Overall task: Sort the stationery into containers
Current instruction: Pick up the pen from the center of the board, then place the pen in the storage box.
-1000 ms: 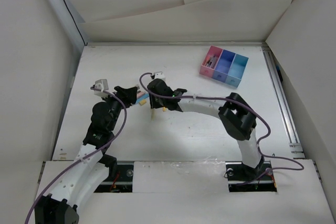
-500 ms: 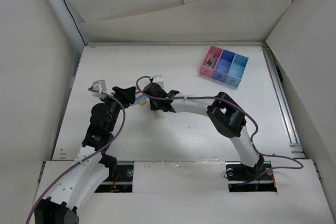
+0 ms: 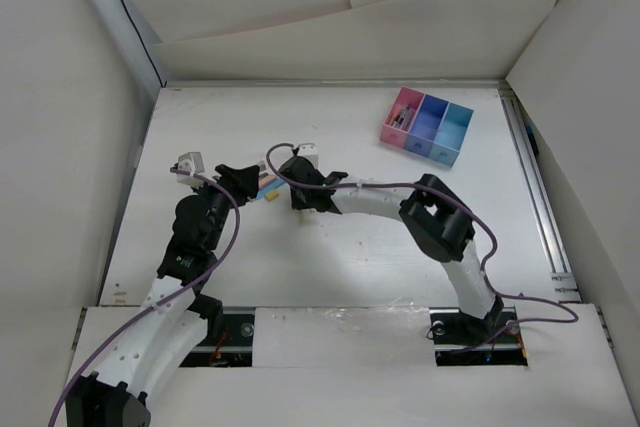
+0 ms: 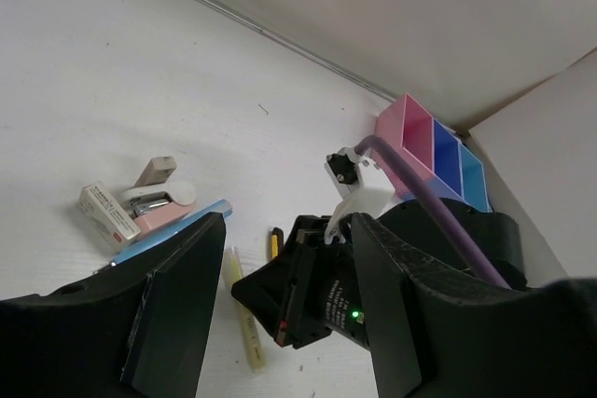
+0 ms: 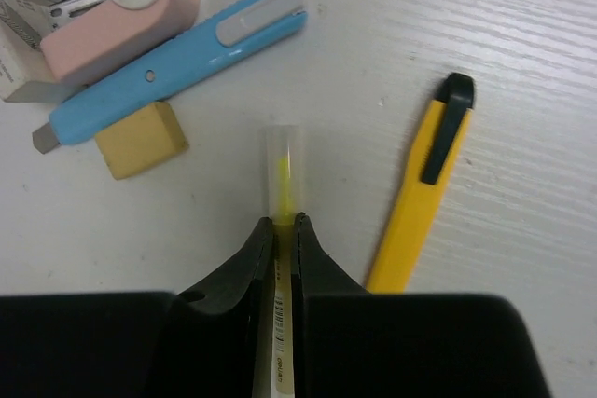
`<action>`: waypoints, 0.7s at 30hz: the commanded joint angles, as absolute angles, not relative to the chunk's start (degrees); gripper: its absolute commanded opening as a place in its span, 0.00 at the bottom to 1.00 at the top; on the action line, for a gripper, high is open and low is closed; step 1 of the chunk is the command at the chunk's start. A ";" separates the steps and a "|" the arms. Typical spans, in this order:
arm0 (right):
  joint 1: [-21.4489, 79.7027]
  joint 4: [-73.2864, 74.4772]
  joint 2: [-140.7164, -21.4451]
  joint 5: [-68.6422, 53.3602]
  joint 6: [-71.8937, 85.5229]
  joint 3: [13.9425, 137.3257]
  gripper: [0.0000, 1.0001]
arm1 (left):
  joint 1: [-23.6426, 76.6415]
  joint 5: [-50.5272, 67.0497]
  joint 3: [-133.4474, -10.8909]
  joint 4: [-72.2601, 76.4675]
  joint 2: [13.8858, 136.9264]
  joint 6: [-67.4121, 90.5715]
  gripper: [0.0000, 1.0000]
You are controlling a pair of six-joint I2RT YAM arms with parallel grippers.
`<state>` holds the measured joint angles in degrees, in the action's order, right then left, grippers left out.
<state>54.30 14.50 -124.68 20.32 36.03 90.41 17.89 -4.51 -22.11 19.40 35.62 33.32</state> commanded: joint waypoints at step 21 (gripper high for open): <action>12.22 17.05 -120.40 8.96 33.57 108.80 0.01 | 17.93 3.60 -23.99 25.31 48.33 32.43 0.53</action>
<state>11.07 14.00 -118.58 11.70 34.26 104.29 17.89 1.58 -22.11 21.85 47.00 33.21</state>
